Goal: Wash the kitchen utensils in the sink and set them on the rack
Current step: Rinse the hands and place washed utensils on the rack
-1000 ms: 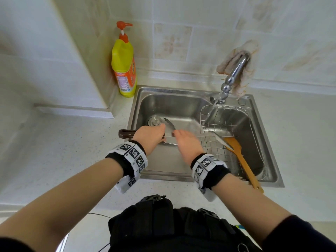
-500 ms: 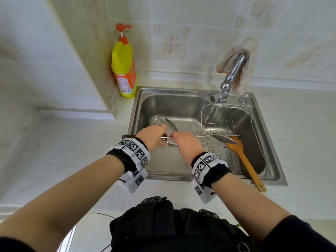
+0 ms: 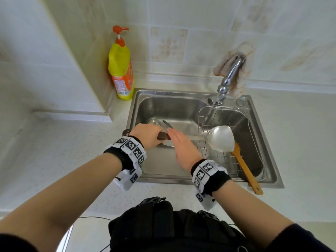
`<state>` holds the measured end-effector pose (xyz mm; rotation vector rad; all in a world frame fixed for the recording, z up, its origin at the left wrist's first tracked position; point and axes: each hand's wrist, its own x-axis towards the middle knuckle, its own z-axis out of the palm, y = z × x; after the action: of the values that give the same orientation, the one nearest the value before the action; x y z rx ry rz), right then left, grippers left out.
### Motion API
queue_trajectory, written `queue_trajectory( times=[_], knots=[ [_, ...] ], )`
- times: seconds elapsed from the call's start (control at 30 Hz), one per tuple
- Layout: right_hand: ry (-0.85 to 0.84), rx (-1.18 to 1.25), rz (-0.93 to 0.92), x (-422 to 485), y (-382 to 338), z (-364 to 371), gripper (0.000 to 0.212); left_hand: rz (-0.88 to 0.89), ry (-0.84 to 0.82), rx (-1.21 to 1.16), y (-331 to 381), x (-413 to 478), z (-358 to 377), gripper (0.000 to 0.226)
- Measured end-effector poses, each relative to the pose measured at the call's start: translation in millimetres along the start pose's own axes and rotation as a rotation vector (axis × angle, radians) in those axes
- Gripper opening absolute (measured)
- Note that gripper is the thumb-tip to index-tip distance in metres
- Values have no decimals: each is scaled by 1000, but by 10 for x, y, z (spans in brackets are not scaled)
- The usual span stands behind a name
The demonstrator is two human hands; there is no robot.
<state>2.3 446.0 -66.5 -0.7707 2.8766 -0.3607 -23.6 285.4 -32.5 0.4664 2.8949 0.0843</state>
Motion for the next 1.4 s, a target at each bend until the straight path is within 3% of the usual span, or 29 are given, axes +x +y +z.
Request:
queue_trajectory(
  times=[0.07, 0.13, 0.2, 0.23, 0.33, 0.4, 0.57, 0.63, 0.73, 0.8, 0.9, 0.93, 1.07, 1.13, 1.3, 1.4],
  knots=[
    [-7, -288, -5, -67, 122, 77, 77, -42, -18, -71, 13, 26, -1, 19],
    [-65, -448, 160, -146, 408, 49, 75, -83, -49, -144, 19, 47, -17, 18],
    [-68, -377, 389, -177, 567, -37, 74, -111, -62, -199, 34, 49, -34, 18],
    [-47, -359, 390, -155, 510, -53, 75, -129, -63, -220, 49, 37, -36, 18],
    [-7, -272, 40, -95, 99, -14, 81, -179, -62, -279, 99, -3, 5, 20],
    [16, -178, -80, -49, 54, -42, 84, -218, -39, -312, 86, -26, 32, 20],
    [-9, -239, 316, 54, 442, -227, 79, -252, -30, -329, 45, -65, 25, 22],
    [-14, -266, 137, 85, 136, -167, 76, -252, -24, -321, 59, -79, 34, 20],
    [11, -121, -69, 87, -187, -61, 73, -256, -2, -329, 31, -106, 49, 20],
    [3, -154, -20, 101, 18, -131, 79, -276, -6, -333, -17, -161, 49, 21],
    [-27, -125, 287, 0, 463, -153, 82, -260, -28, -306, -37, -205, 32, 21],
    [-30, -134, 314, -27, 463, -148, 81, -244, -31, -284, -26, -193, 10, 20],
    [22, -153, -64, 17, -97, 6, 77, -203, 0, -230, -23, -149, -53, 21],
    [49, -139, -128, 36, -174, 26, 74, -194, 3, -227, -34, -176, -42, 22],
    [34, -129, 212, -89, 450, -68, 77, -172, -32, -233, -46, -238, -25, 21],
    [47, -113, 282, -157, 535, -104, 73, -144, -40, -226, -53, -245, -55, 20]
  ],
)
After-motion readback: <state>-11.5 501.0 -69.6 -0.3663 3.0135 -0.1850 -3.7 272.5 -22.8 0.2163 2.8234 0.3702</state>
